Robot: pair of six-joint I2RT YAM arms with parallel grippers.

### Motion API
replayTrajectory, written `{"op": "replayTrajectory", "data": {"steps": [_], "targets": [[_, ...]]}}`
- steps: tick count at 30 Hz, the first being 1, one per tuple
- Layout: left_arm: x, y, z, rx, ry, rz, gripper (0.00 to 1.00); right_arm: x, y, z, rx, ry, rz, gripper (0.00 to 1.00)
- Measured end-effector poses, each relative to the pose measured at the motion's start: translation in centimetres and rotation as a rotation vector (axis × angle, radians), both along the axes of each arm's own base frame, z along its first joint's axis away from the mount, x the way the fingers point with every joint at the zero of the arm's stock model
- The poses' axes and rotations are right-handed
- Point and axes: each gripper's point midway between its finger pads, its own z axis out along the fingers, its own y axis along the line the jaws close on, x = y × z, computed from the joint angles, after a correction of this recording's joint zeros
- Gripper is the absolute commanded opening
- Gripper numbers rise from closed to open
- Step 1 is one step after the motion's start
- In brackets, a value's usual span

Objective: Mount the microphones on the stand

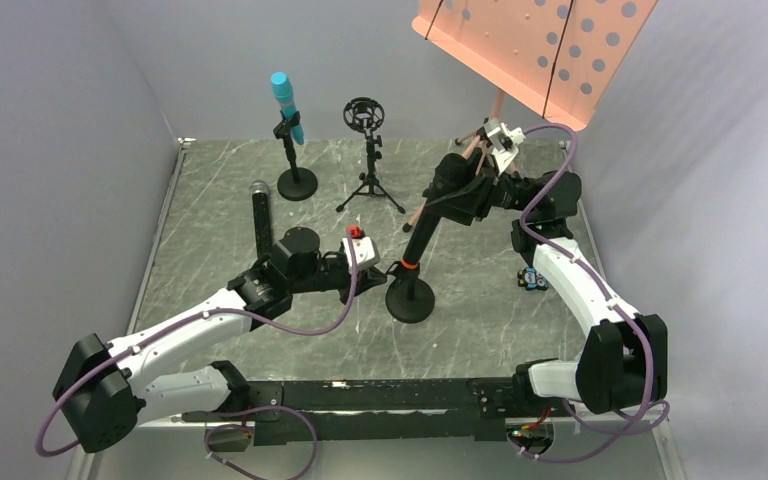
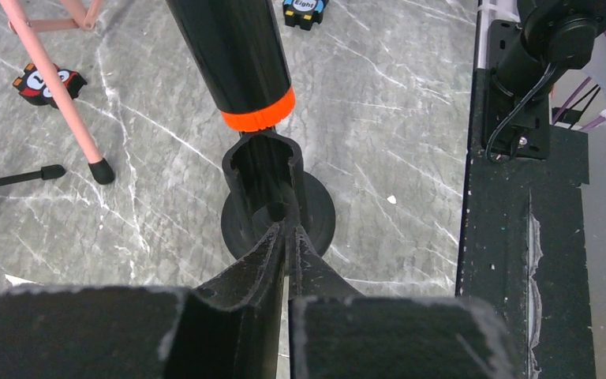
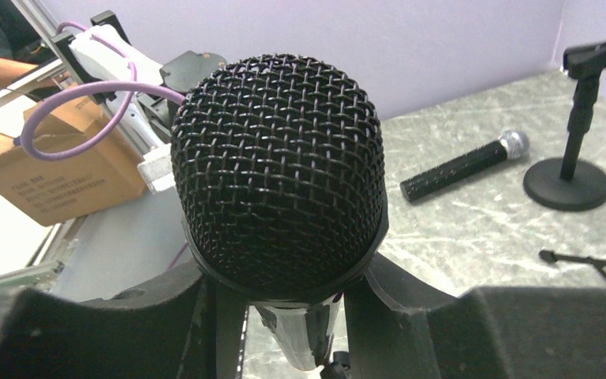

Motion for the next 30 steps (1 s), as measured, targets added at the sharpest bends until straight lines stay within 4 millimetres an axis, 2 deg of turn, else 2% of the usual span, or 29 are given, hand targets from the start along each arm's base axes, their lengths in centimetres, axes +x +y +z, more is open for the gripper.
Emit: {"op": "replayTrajectory", "data": {"steps": [6,15,30], "targets": [[0.5,-0.4,-0.5,0.027,-0.016,0.022,0.09,-0.3,-0.1,0.5,0.016,-0.048,0.002,0.00],[0.4,-1.0,-1.3,0.051,-0.017,0.028,0.10,-0.4,-0.1,-0.5,0.016,-0.024,0.000,0.00],[1.5,-1.8,-0.5,0.008,-0.021,0.101,0.15,-0.9,0.5,-1.0,0.021,-0.013,0.015,0.00]]}}
